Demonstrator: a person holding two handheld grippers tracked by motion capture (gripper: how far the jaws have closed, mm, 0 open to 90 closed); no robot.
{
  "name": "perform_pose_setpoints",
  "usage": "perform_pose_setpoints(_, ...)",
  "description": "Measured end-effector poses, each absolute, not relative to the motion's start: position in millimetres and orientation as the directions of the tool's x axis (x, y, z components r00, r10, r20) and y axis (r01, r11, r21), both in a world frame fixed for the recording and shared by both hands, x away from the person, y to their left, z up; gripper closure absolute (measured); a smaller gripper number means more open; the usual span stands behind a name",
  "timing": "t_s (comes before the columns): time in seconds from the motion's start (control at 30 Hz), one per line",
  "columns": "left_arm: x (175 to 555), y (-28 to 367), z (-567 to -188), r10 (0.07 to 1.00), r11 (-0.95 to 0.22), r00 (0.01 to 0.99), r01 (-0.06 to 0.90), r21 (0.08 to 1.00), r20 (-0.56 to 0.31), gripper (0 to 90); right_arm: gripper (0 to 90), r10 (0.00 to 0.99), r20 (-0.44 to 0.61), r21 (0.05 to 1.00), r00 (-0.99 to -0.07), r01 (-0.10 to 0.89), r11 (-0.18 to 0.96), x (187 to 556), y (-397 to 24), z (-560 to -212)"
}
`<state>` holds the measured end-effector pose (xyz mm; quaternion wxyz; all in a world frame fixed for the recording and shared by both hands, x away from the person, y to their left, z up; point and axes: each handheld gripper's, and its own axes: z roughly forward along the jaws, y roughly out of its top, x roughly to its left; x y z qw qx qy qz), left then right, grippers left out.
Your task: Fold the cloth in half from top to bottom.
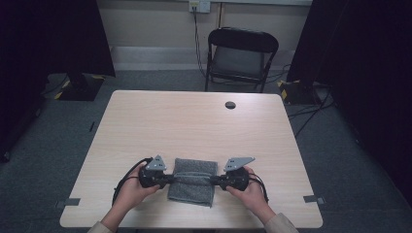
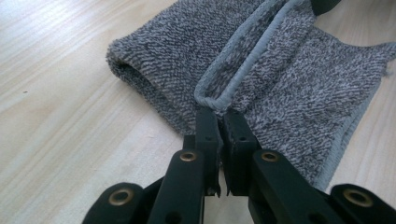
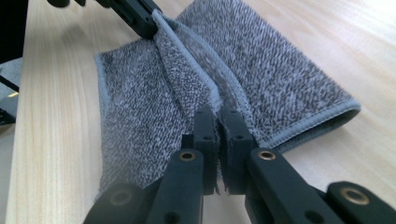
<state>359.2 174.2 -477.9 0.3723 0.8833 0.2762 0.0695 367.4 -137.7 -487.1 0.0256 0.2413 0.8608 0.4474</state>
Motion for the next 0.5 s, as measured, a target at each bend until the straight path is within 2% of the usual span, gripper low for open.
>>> perform_pose_setpoints(0.3, 362, 169, -482, 0.562, -0.559, 0.823, 0.451, 0.696, -0.082, 85.9, 86.8, 0.459, 0.169, 0.770, -0.872, 0.408, 0.491, 369, -137, -490)
perform_pose_setpoints(0.5, 378, 166, -483, 0.593, -0.539, 0.801, 0.473, 0.697, -0.085, 85.9, 86.7, 0.475, 0.161, 0.766, -0.865, 0.413, 0.493, 381, -137, -491)
